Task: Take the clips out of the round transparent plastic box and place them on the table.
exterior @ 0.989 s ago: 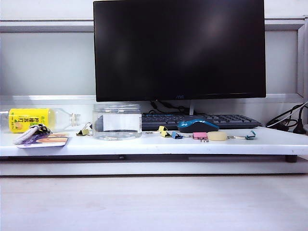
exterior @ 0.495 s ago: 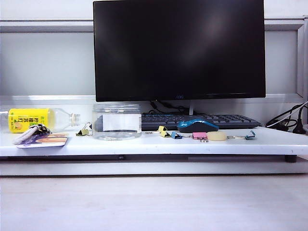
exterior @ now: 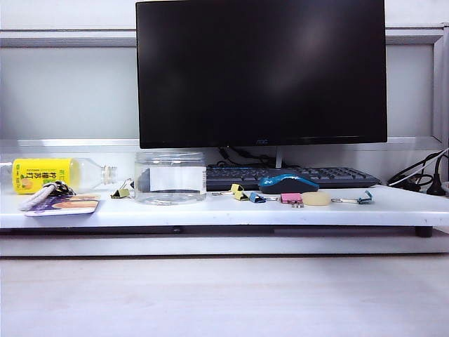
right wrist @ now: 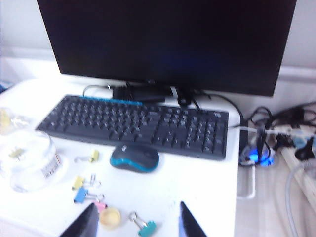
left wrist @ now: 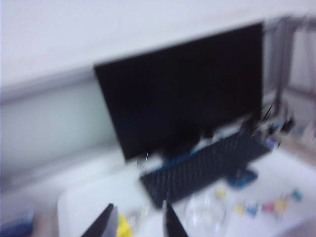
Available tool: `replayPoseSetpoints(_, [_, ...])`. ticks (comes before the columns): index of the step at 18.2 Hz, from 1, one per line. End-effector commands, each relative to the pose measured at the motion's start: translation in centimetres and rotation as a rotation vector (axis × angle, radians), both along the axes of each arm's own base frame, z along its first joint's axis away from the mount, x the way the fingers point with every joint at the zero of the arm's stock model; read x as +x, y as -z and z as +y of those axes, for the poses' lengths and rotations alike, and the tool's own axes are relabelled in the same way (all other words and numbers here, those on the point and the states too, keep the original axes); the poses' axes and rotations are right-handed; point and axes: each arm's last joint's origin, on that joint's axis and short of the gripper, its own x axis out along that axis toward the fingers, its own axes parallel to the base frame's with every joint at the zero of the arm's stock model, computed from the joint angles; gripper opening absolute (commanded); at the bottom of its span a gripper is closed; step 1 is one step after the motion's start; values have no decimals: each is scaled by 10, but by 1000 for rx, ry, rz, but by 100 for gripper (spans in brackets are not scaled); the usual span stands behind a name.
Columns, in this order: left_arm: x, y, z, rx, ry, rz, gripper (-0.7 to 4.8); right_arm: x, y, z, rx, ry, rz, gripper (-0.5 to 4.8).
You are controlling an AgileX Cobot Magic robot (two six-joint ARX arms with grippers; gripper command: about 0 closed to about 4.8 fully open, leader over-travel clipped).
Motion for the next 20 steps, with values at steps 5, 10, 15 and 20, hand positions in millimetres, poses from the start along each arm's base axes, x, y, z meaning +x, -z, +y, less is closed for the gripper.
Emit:
replayPoseSetpoints(5, [-7, 69, 6, 7, -25, 90, 129, -4, 4, 2, -21, -69, 2, 212])
replayPoseSetpoints(10, [-20, 115, 15, -20, -6, 104, 128, -17, 8, 4, -23, -192, 24, 212])
replayPoseSetpoints(15, [-10, 146, 5, 4, 59, 199, 128, -33, 12, 4, -19, -223, 33, 211])
replayPoseSetpoints(20, [1, 160, -5, -7, 111, 250, 119, -44, 32, 5, -1, -257, 52, 211])
